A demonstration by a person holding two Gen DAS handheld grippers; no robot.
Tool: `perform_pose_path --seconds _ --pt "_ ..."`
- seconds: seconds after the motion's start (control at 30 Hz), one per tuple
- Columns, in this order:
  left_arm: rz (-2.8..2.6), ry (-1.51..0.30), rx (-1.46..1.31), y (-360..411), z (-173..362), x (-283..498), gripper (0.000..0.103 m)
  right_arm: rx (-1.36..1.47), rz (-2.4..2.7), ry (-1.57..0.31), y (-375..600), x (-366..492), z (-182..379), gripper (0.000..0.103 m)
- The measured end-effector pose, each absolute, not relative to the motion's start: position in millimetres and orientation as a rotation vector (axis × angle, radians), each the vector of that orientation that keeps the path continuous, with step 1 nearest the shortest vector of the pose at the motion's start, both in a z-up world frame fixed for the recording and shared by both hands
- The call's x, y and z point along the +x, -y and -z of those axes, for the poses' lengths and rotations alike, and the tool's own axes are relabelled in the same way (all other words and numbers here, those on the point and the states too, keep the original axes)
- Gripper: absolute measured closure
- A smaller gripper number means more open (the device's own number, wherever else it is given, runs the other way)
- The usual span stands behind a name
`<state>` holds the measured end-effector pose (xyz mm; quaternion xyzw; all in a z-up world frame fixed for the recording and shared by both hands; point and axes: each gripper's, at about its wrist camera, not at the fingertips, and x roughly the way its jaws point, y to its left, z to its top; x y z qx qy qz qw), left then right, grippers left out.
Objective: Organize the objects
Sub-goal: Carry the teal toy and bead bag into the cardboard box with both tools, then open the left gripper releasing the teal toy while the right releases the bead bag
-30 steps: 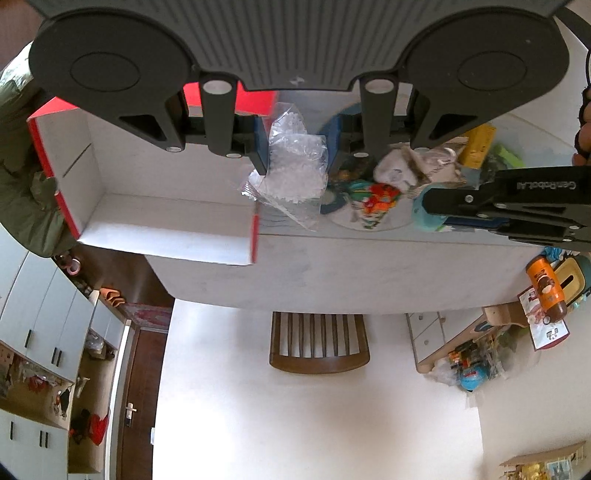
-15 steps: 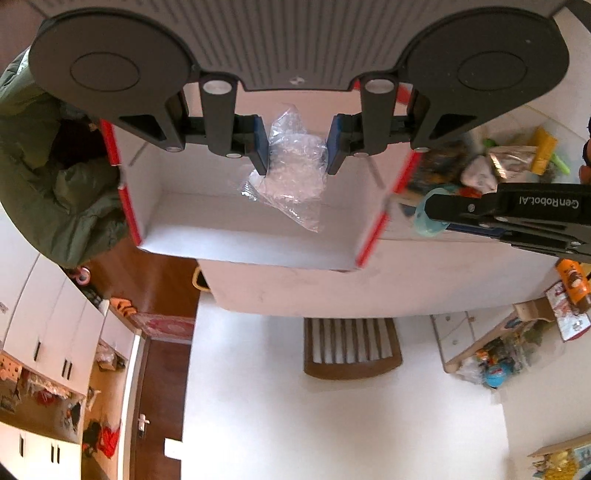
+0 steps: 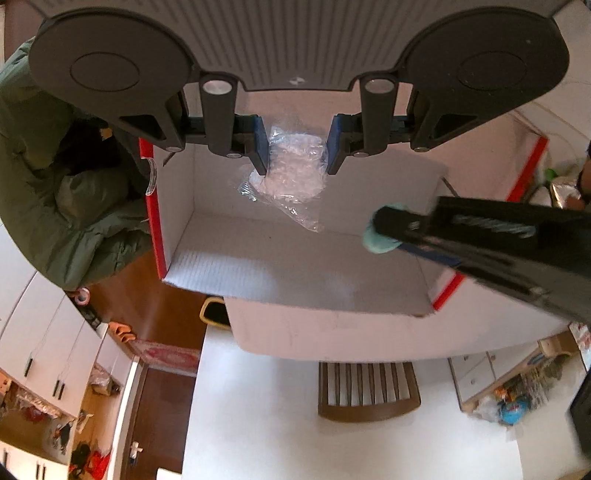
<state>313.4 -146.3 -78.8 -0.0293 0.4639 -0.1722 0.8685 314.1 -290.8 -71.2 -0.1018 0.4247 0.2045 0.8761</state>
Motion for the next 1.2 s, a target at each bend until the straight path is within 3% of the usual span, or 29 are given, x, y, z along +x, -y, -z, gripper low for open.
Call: perform_pose_path --seconds 0.33,0.83,1.03,1.1,1.17,1.2 --pt "0.353 -1.088 0.004 181.9 122.5 363.5 0.085 -0.230 -0.423 -1.023 298.6 345.8 108.0 0.071" --pt "0.337 -1.198 -0.004 192.3 155.5 376.0 0.084 -0.254 -0.424 -1.166 292.2 348.7 132.2 0.071" --pt "0.319 -1.228 -0.004 190.2 160.3 376.5 0.077 -0.214 -0.439 -1.172 296.7 345.6 128.5 0.070" --pt "0.317 -1.229 -0.009 189.9 159.0 375.1 0.075 -0.208 -0.449 -1.170 297.2 342.1 127.4 0.063" --pt "0.317 -1.223 -0.018 188.7 156.7 372.8 0.071 -0.198 -0.453 -1.162 299.8 339.2 123.7 0.044" --pt "0.315 -1.221 -0.025 187.7 155.7 371.8 0.069 -0.191 -0.454 -1.156 302.1 340.3 121.6 0.044"
